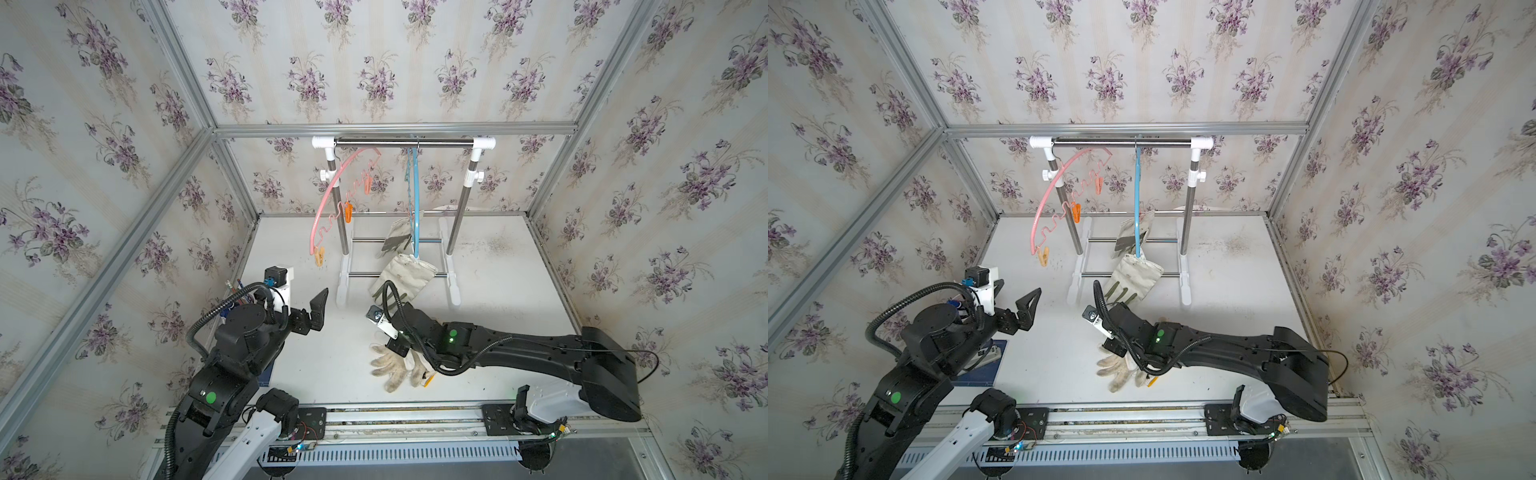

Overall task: Clip the gloves onto a hanger to dry
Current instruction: Pick up the glove from the center of the board.

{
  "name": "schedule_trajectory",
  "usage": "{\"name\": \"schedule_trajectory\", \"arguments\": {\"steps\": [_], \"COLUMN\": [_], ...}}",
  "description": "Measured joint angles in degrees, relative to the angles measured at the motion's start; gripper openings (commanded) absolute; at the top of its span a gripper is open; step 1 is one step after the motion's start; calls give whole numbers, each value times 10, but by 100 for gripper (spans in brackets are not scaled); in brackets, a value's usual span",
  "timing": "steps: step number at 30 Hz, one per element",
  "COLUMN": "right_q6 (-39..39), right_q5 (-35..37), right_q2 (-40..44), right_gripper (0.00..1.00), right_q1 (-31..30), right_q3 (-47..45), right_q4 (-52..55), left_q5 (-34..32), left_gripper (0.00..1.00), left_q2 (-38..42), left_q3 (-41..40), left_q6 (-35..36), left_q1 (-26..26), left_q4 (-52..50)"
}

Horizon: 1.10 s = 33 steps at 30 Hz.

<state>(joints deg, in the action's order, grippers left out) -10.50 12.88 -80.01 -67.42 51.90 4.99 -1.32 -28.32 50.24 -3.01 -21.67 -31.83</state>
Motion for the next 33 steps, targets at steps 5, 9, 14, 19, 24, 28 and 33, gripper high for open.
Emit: {"name": "schedule_trajectory", "arguments": {"steps": [5, 9, 14, 19, 24, 28, 33], "right_q6": [-15, -28, -30, -14, 16, 24, 33], "right_q5": [-77, -168, -284, -400, -486, -527, -548], "right_q2": [121, 220, 240, 223, 206, 191, 183], "right_gripper": [0, 0, 0, 0, 0, 0, 0], "right_q1": [40, 103, 184, 213, 228, 228, 228], "right_q3": [12, 13, 47, 68, 75, 80, 85], "right_q4": [29, 29, 44, 46, 25, 11, 5], "left_q5": [40, 133, 300, 430, 499, 532, 562], "left_gripper": [100, 100, 100, 91, 82, 71, 66], "left_q2": [-9, -29, -55, -105, -179, -246, -311], "left_q3": [-6, -24, -89, -146, -208, -215, -219], "left_q6": [0, 9, 38, 36, -12, -56, -110], "left_q1": [0, 0, 0, 0, -1, -4, -12], "left_q4": [28, 69, 155, 296, 501, 654, 802]}}
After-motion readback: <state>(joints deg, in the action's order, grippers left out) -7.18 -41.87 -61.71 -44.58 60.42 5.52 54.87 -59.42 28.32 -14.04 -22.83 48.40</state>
